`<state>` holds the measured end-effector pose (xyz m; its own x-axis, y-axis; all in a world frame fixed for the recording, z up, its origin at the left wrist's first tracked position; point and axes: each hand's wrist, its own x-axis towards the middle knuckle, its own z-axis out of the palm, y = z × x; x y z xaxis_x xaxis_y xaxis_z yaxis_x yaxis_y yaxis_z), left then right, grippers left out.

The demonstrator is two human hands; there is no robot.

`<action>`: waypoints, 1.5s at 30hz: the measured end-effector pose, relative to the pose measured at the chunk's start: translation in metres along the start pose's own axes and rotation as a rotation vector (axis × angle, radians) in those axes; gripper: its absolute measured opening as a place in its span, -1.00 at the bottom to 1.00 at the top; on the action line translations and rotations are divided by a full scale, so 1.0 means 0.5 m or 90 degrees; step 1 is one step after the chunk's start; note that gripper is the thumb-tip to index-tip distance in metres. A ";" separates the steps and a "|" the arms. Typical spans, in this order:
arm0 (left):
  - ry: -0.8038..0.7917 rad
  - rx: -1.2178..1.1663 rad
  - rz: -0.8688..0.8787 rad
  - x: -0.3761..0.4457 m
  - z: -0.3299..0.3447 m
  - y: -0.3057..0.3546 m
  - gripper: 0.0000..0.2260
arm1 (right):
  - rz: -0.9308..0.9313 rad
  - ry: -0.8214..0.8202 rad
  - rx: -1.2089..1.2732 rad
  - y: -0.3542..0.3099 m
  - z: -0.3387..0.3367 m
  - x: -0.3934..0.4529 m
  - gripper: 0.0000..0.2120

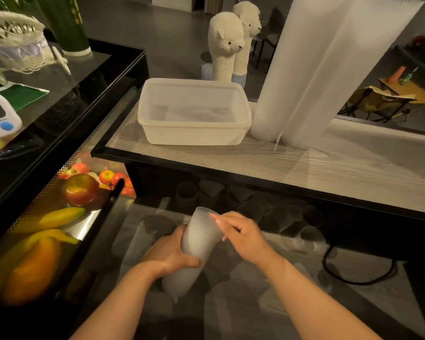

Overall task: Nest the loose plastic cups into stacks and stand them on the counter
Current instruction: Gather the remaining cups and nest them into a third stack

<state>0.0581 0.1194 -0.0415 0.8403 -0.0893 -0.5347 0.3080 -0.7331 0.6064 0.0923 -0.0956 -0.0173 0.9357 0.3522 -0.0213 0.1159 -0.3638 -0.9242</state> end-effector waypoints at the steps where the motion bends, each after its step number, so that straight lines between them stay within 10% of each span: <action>1: 0.004 -0.004 -0.004 0.001 0.001 -0.001 -0.12 | 0.030 0.052 -0.033 0.011 -0.007 0.011 -0.76; 6: 0.014 -0.011 -0.007 0.001 0.003 -0.004 -0.13 | 0.276 0.056 -0.557 0.084 -0.060 0.068 -0.68; 12: 0.025 -0.018 -0.015 0.000 0.003 -0.006 -0.14 | 0.448 -0.018 -0.571 0.150 -0.072 0.098 -0.67; 21: 0.045 -0.031 -0.001 -0.010 0.007 -0.002 -0.15 | 0.307 0.022 -0.696 0.143 -0.096 0.042 -0.75; 33: -0.006 -0.016 0.077 -0.049 0.020 0.040 -0.21 | 0.259 0.270 0.067 -0.067 -0.149 -0.061 -0.74; 45: -0.038 0.056 0.129 -0.111 0.036 0.078 -0.17 | 0.281 0.173 0.178 -0.111 -0.146 -0.134 -0.66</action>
<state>0.0156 0.0836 0.0015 0.8526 -0.2784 -0.4422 0.0929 -0.7520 0.6525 0.0477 -0.1621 0.0631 0.9313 -0.0279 -0.3631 -0.3623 -0.1723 -0.9160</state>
